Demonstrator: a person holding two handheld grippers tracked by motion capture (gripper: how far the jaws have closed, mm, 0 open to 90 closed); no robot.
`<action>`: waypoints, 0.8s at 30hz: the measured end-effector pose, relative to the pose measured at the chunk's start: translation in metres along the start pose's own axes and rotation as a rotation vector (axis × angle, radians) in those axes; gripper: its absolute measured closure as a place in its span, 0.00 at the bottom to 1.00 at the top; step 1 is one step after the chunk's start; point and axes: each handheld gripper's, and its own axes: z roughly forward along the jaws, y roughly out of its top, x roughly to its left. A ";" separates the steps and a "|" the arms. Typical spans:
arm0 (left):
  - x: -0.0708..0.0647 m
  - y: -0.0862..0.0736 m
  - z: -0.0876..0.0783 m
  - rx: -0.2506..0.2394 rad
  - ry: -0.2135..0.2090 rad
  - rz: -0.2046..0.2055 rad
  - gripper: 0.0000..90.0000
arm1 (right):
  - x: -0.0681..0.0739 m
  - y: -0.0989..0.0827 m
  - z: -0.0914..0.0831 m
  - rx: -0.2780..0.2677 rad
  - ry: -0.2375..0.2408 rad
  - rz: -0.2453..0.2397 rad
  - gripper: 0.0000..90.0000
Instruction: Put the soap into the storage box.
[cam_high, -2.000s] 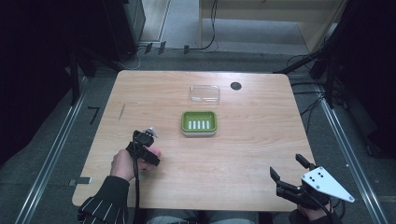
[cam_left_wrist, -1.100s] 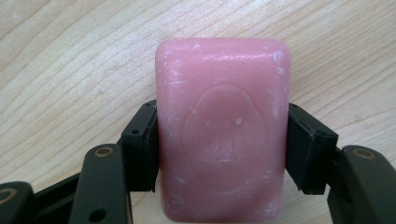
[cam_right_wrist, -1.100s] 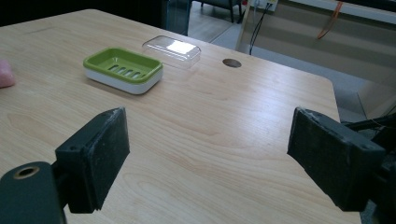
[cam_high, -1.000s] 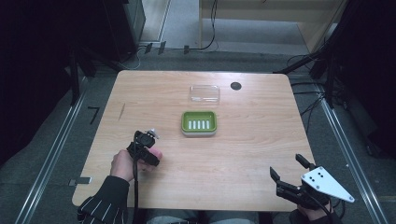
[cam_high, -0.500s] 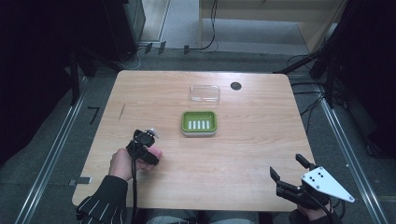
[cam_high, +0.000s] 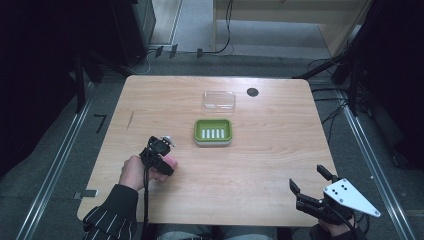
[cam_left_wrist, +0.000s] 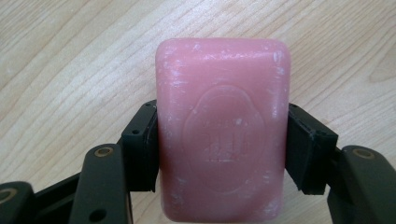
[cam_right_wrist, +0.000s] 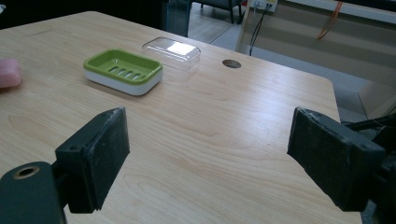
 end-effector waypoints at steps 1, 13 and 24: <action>0.000 0.001 0.000 0.005 0.000 0.003 0.43 | 0.000 0.000 0.000 0.001 0.002 0.001 0.14; -0.003 0.012 -0.004 0.000 -0.012 0.055 0.43 | 0.000 0.000 0.000 -0.001 0.000 0.003 0.14; -0.001 0.024 -0.011 -0.008 -0.026 0.109 0.43 | 0.000 0.000 0.000 -0.001 0.001 0.002 0.14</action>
